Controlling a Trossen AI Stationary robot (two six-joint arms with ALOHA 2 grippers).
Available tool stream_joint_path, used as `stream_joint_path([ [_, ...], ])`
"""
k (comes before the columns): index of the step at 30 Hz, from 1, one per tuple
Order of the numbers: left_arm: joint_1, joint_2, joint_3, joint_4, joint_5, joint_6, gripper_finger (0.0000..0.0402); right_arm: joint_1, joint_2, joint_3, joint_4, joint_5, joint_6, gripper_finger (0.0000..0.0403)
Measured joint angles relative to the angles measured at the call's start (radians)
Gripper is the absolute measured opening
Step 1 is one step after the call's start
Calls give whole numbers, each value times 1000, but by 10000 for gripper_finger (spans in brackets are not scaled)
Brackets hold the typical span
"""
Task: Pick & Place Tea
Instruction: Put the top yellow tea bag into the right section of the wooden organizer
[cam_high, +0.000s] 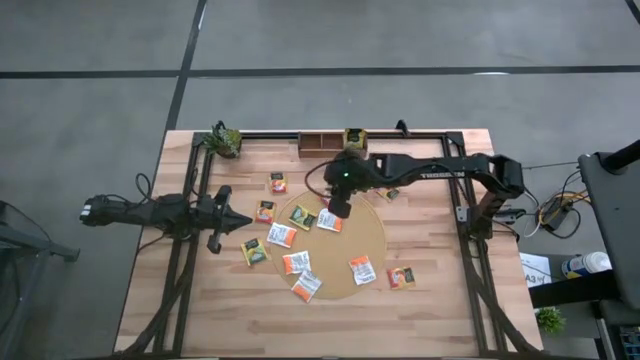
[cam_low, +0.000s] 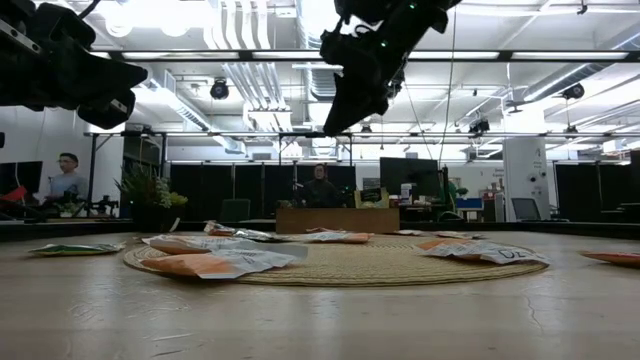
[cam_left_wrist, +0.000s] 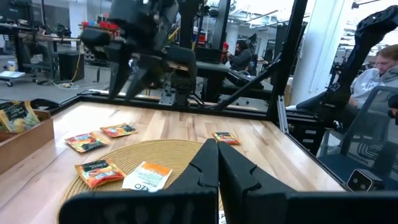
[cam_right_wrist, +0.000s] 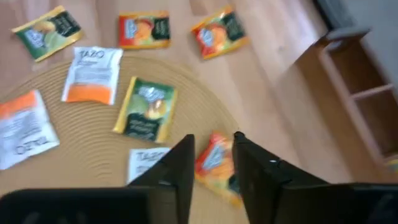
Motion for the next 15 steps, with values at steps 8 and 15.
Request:
stream_joint_path([
  [8, 0, 0, 0, 0, 0, 0, 0, 11, 140, 142, -95, -15, 96, 190],
  [15, 0, 0, 0, 0, 0, 0, 0, 17, 281, 282, -162, -66, 117, 214],
])
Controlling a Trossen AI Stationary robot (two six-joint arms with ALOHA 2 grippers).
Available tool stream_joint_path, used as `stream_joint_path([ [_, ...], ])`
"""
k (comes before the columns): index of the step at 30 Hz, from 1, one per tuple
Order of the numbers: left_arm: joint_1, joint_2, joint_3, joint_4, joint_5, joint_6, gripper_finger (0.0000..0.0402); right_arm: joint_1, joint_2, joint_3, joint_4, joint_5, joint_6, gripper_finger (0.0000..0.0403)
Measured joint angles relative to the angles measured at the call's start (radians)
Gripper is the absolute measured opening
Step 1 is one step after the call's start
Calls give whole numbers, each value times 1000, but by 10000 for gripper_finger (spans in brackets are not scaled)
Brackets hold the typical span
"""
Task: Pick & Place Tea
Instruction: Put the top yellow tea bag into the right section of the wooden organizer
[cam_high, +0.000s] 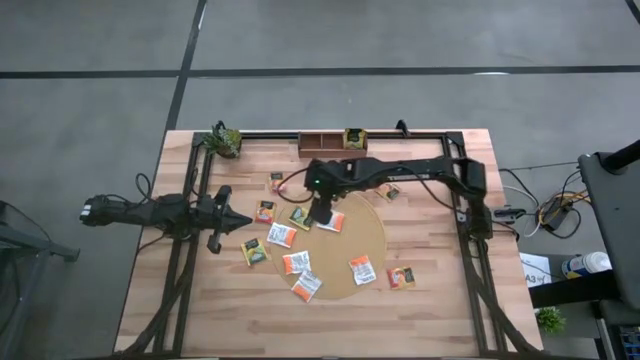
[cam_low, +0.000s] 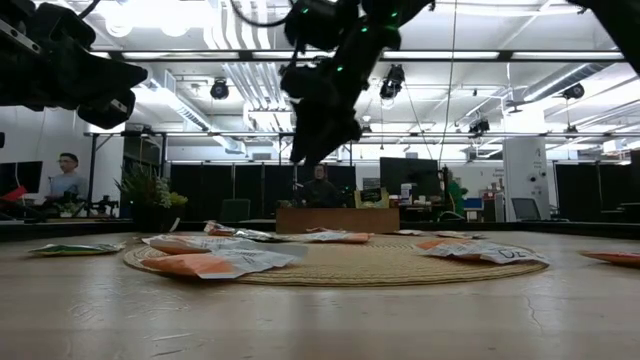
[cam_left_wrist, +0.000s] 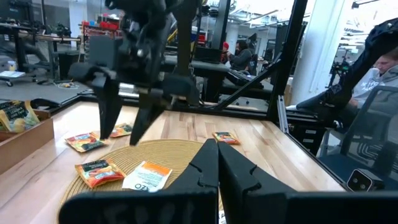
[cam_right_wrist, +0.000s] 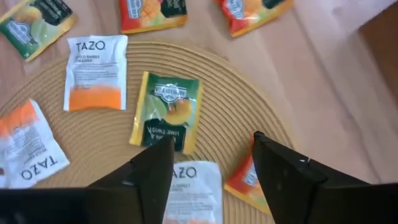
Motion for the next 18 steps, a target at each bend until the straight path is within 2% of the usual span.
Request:
stream_joint_path([
  [10, 0, 0, 0, 0, 0, 0, 0, 0, 196, 234, -246, -9, 38, 254],
  [18, 0, 0, 0, 0, 0, 0, 0, 2, 310, 393, -360, -136, 122, 292],
])
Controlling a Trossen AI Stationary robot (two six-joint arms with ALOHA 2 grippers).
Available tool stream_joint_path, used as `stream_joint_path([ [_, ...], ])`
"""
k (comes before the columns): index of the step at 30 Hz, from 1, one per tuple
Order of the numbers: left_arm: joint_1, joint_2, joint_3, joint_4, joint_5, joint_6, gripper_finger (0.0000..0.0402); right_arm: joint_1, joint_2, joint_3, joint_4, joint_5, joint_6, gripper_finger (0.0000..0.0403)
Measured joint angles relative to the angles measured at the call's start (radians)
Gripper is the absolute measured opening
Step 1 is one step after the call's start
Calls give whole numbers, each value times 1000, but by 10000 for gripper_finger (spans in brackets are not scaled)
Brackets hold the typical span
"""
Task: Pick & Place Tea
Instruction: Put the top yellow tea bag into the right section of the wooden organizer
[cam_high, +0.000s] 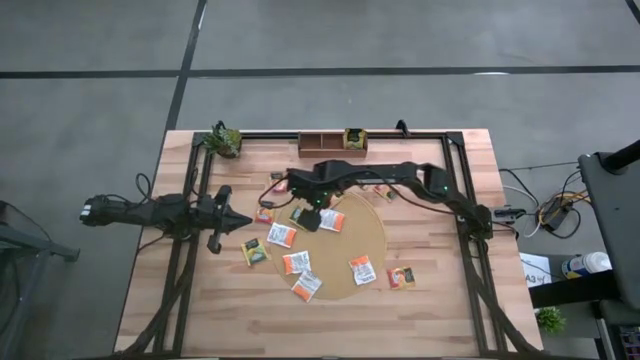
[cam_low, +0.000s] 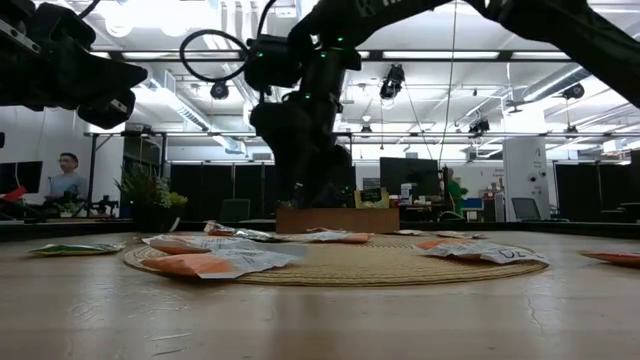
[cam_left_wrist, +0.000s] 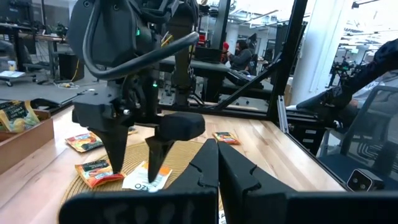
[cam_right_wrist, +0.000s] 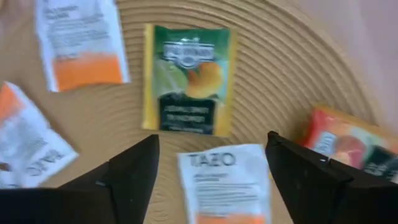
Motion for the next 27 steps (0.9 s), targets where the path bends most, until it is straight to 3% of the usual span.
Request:
stream_joint_path([
  [10, 0, 0, 0, 0, 0, 0, 0, 37, 48, 58, -28, -12, 128, 297],
  [15, 0, 0, 0, 0, 0, 0, 0, 50, 49, 45, -40, 40, 177, 297],
  [27, 0, 0, 0, 0, 0, 0, 0, 48, 49, 20, 5, 69, 174, 297],
])
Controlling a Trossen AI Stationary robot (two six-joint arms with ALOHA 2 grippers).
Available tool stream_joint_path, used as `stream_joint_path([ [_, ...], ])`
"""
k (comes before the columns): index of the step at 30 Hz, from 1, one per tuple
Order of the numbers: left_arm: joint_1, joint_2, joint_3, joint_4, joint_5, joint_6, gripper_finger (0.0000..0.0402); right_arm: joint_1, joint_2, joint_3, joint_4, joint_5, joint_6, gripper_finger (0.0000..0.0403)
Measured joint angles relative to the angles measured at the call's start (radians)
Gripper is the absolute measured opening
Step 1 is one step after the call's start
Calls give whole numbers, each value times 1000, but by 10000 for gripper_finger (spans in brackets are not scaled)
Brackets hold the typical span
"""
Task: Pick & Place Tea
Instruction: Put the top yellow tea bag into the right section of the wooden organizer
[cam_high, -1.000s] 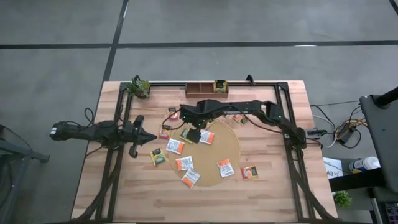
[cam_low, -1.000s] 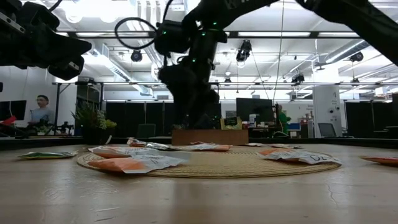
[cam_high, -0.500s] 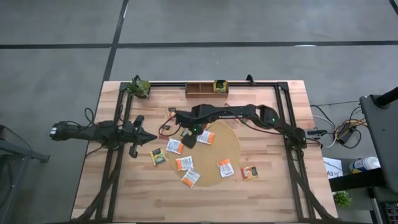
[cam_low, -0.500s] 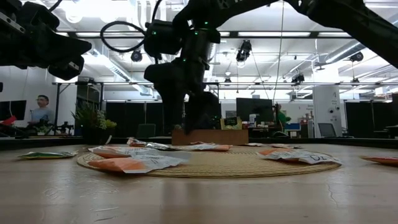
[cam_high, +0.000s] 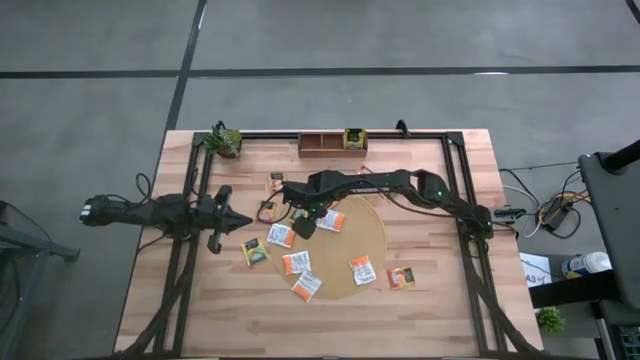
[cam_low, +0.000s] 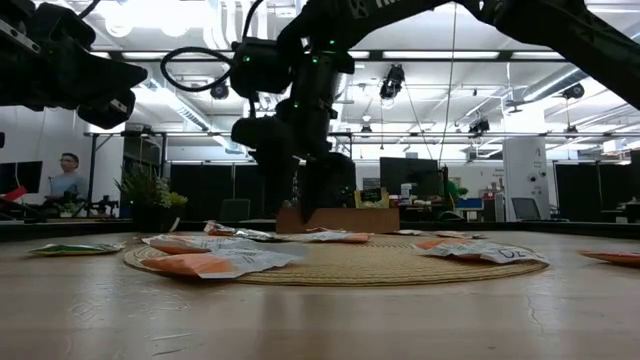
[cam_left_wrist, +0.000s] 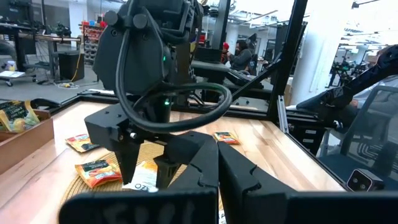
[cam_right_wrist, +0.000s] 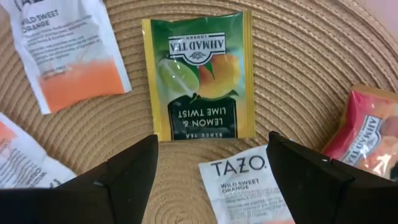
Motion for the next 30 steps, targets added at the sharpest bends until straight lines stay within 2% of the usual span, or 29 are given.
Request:
stream_joint_path([
  [14, 0, 0, 0, 0, 0, 0, 0, -16, 4, -42, 36, 26, -35, 297],
  [23, 0, 0, 0, 0, 0, 0, 0, -19, 42, -42, 37, -8, -40, 296],
  [27, 0, 0, 0, 0, 0, 0, 0, -19, 45, -42, 34, -8, -41, 277],
  [30, 0, 0, 0, 0, 0, 0, 0, -20, 46, -41, 30, -9, -40, 241],
])
